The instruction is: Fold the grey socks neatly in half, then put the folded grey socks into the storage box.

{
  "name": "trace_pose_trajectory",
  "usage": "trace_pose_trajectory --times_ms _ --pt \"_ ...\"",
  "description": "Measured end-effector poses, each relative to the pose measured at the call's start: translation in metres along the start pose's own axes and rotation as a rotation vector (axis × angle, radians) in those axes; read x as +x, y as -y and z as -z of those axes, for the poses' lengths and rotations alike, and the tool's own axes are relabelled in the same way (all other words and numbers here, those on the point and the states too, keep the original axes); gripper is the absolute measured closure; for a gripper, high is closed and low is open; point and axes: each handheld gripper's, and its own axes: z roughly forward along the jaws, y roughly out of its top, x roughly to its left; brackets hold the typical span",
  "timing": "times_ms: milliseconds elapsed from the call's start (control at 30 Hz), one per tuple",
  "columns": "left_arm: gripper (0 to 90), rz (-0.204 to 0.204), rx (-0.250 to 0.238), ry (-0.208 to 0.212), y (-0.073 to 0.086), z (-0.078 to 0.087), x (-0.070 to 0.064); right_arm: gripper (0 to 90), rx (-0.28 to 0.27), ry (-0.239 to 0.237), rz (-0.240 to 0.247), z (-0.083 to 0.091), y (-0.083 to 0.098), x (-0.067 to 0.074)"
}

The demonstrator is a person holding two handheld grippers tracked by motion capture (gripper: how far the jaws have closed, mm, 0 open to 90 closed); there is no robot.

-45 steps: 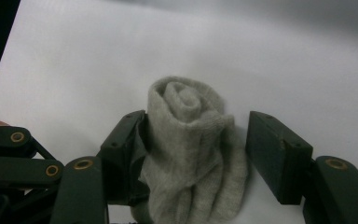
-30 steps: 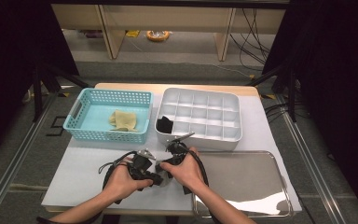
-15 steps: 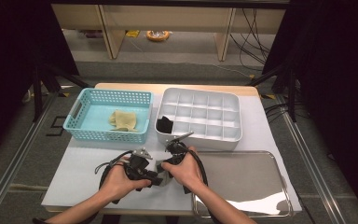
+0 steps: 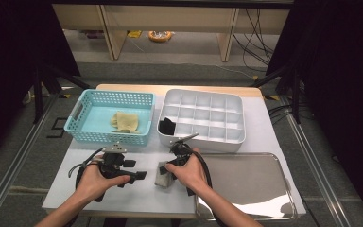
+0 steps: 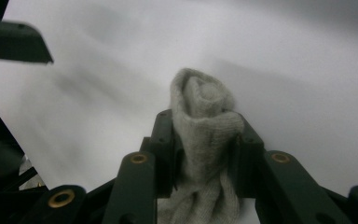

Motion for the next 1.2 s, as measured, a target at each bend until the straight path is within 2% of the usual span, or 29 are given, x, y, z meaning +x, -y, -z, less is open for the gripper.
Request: trace_pose_trajectory --times_ms 67,100,167,233,267,333,433,467,500,567,600,633,667,700,800,900,967,1000,1033,1067,1100,1133,1200 --pt "29.6 0.016 -0.033 -0.013 0.0 0.001 0.003 68.8 -0.012 0.002 0.024 0.002 0.0 -0.001" --pt "29.6 0.014 -0.037 -0.021 0.0 0.001 0.004 69.0 -0.021 -0.001 0.009 0.005 0.0 0.0" --pt "29.6 0.022 -0.061 -0.02 0.0 0.002 0.007 69.1 -0.048 -0.005 0.019 0.011 0.0 0.0" --pt "29.6 0.015 -0.079 -0.051 0.0 0.003 0.009 69.0 -0.068 -0.005 0.019 0.017 -0.001 0.001" --pt "29.6 0.012 -0.084 -0.051 0.0 0.003 0.01 69.1 -0.081 -0.006 0.032 0.02 -0.002 0.001" --pt "29.6 0.02 -0.084 -0.065 0.001 0.003 0.012 69.1 -0.09 0.0 0.02 0.025 -0.003 0.001" --pt "29.7 0.022 -0.083 -0.065 0.004 0.004 0.013 69.1 -0.111 0.011 0.028 0.032 -0.005 -0.001" --pt "29.7 0.021 -0.083 -0.066 0.004 0.003 0.013 69.0 -0.115 -0.003 0.031 0.034 -0.006 -0.002" --pt "29.8 0.02 -0.083 -0.067 0.004 0.003 0.013 69.0 -0.113 0.004 0.017 0.036 -0.007 -0.002" --pt "29.9 0.017 -0.085 -0.061 0.004 0.003 0.014 69.0 -0.128 0.001 0.021 0.039 -0.009 -0.003" --pt "29.9 0.016 -0.087 -0.062 0.004 0.002 0.014 69.0 -0.137 0.012 0.031 0.041 -0.009 -0.004" --pt "29.9 0.016 -0.089 -0.063 0.003 0.002 0.014 69.0 -0.145 0.027 0.021 0.042 -0.009 -0.003" --pt "30.0 0.018 -0.098 -0.068 0.002 0.002 0.014 69.0 -0.141 0.017 0.016 0.043 -0.01 -0.004" --pt "30.0 0.017 -0.099 -0.068 0.002 0.002 0.014 69.0 -0.151 0.026 0.031 0.045 -0.01 -0.005" --pt "30.0 0.013 -0.117 -0.087 0.001 0.001 0.015 68.9 -0.157 0.022 0.021 0.05 -0.01 -0.005" --pt "30.0 0.015 -0.124 -0.1 0.001 0.0 0.016 68.9 -0.175 0.025 0.041 0.054 -0.011 -0.008" --pt "30.0 0.017 -0.129 -0.11 0.002 -0.001 0.016 68.9 -0.179 0.031 0.022 0.059 -0.012 -0.009" --pt "30.0 0.014 -0.129 -0.107 0.003 -0.001 0.017 68.9 -0.188 0.041 0.033 0.061 -0.012 -0.011" --pt "30.0 0.007 -0.12 -0.105 0.003 -0.001 0.018 68.9 -0.191 0.029 0.037 0.062 -0.013 -0.012" --pt "30.0 -0.009 -0.118 -0.121 0.004 -0.001 0.019 68.9 -0.198 0.046 0.042 0.063 -0.013 -0.012" --pt "30.0 0.002 -0.124 -0.112 0.004 -0.001 0.019 68.9 -0.2 0.047 0.024 0.064 -0.014 -0.011" --pt "30.0 0.001 -0.125 -0.107 0.004 -0.001 0.02 68.9 -0.212 0.047 0.046 0.066 -0.014 -0.012" --pt "30.1 0.005 -0.133 -0.115 0.004 -0.001 0.019 69.0 -0.217 0.027 0.021 0.069 -0.015 -0.01"
